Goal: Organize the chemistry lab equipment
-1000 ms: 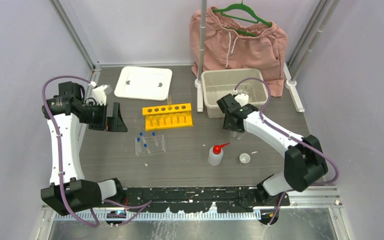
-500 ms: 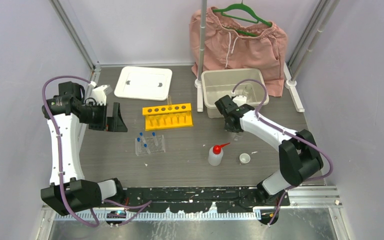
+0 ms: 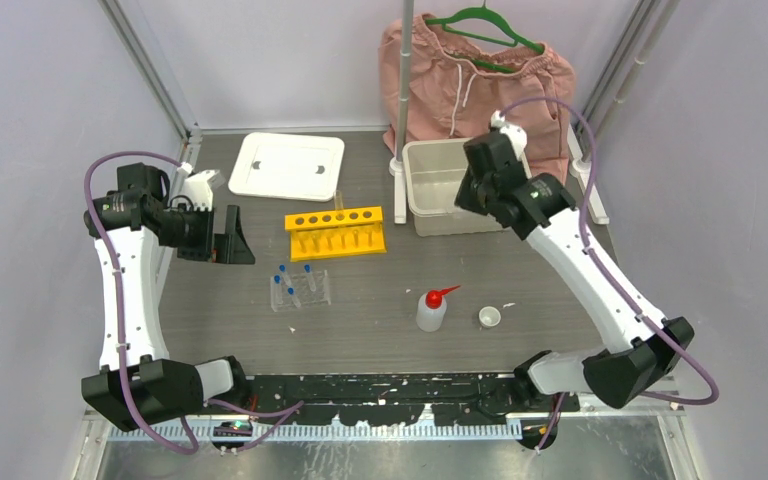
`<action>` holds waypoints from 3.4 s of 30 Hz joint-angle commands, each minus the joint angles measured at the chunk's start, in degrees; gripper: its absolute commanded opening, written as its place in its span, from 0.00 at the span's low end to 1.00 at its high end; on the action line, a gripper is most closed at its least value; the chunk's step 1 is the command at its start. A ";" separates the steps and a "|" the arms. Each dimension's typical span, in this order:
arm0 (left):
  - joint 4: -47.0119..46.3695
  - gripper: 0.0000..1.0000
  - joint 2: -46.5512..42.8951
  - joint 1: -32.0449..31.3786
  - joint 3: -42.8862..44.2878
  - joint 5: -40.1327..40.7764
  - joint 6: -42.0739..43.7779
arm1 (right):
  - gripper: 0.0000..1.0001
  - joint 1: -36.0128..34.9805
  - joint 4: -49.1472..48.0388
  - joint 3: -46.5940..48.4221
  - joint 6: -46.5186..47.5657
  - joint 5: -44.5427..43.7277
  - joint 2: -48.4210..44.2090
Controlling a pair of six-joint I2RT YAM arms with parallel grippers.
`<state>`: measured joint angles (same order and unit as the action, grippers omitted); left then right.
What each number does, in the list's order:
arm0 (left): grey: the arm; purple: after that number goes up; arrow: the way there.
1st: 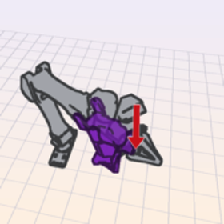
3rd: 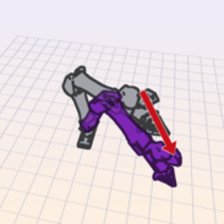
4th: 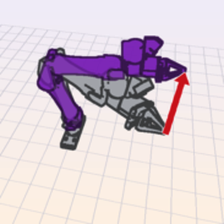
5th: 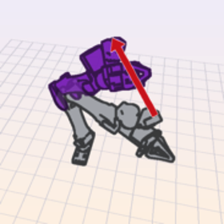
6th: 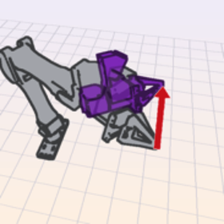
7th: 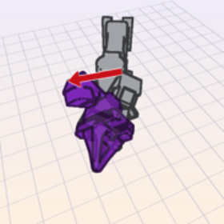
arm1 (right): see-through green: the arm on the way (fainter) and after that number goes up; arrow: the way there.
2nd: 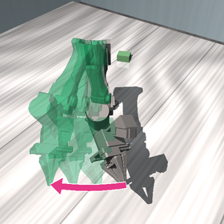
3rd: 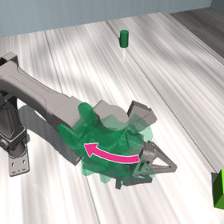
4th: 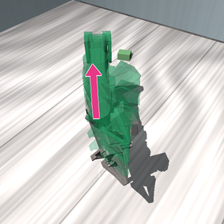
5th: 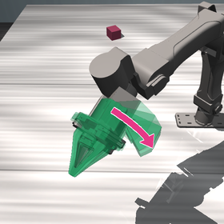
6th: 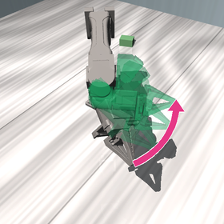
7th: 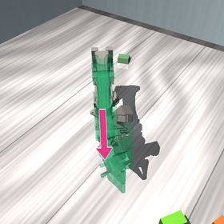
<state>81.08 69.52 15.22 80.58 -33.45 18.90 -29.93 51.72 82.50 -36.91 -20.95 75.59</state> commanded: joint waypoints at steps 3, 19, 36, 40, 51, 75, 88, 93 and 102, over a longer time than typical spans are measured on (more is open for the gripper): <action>0.43 1.00 -1.46 0.14 1.95 -0.95 1.23 | 0.01 4.81 -0.73 15.97 2.56 6.23 8.91; 0.55 1.00 -1.71 0.08 1.87 -0.72 1.30 | 0.01 14.79 -7.58 31.49 1.25 28.07 41.86; 0.04 1.00 -2.10 0.07 1.20 -0.69 1.22 | 0.03 15.12 -22.40 19.61 -0.80 29.64 45.31; 0.11 1.00 -2.19 0.08 1.00 -0.65 1.15 | 0.26 15.09 -22.50 17.66 -0.80 28.22 44.48; 0.06 1.00 -2.63 0.07 0.56 -0.76 1.15 | 0.73 14.25 -19.37 15.40 1.01 21.14 32.10; -1.36 1.00 -1.25 0.10 -0.38 -2.66 0.96 | 0.70 2.03 7.14 -27.11 -10.47 5.12 -14.99; -1.12 1.00 -1.14 0.09 -0.45 -2.29 1.16 | 0.58 2.04 -0.42 -36.90 -16.32 10.14 -10.34; -1.01 1.00 -1.31 0.07 -0.38 -2.12 1.23 | 0.53 2.02 -3.51 -40.33 -16.63 8.24 -6.75; -1.07 1.00 -1.30 0.08 -0.29 -2.19 1.19 | 0.30 2.00 -8.41 -43.77 -16.17 7.05 -1.84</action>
<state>80.66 68.66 15.22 79.64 -34.52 19.70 -27.66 47.09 39.35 -52.25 -12.25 72.51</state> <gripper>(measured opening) 0.994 0.441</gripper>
